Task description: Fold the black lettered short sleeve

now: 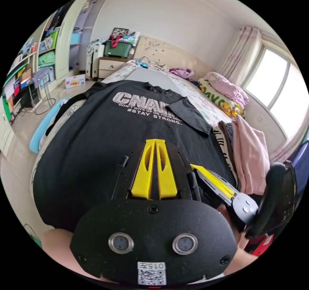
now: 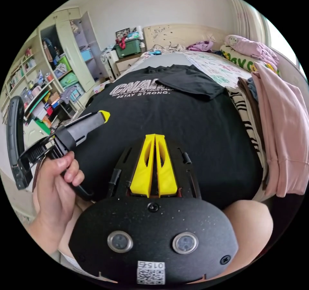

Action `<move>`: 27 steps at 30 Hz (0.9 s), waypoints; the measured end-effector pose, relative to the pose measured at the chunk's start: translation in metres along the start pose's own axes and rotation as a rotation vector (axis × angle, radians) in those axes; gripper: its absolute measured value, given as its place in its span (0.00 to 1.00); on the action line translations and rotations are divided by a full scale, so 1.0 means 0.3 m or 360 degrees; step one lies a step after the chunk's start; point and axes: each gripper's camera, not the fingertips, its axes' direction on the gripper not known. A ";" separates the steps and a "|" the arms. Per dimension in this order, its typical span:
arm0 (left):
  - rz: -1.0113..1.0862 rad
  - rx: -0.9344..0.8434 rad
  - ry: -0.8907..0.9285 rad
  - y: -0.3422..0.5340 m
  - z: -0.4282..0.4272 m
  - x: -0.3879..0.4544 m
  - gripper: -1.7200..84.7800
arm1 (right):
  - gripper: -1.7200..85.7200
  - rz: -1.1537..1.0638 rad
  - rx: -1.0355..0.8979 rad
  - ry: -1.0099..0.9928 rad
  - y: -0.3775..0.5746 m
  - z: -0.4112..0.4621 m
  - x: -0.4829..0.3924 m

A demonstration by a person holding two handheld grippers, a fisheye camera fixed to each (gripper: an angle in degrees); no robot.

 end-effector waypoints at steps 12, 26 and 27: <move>0.0037 -0.0192 -0.0241 -0.095 0.129 0.098 0.02 | 0.01 0.0195 -0.0138 0.0336 -0.096 0.087 -0.308; 0.0223 -0.0230 -0.0057 -0.251 0.042 -0.008 0.02 | 0.01 -0.0363 -0.0039 0.0349 0.015 0.083 -0.558; 0.0295 -0.0190 -0.0136 -0.268 0.014 -0.034 0.02 | 0.01 -0.0395 0.0013 0.0350 0.044 0.072 -0.578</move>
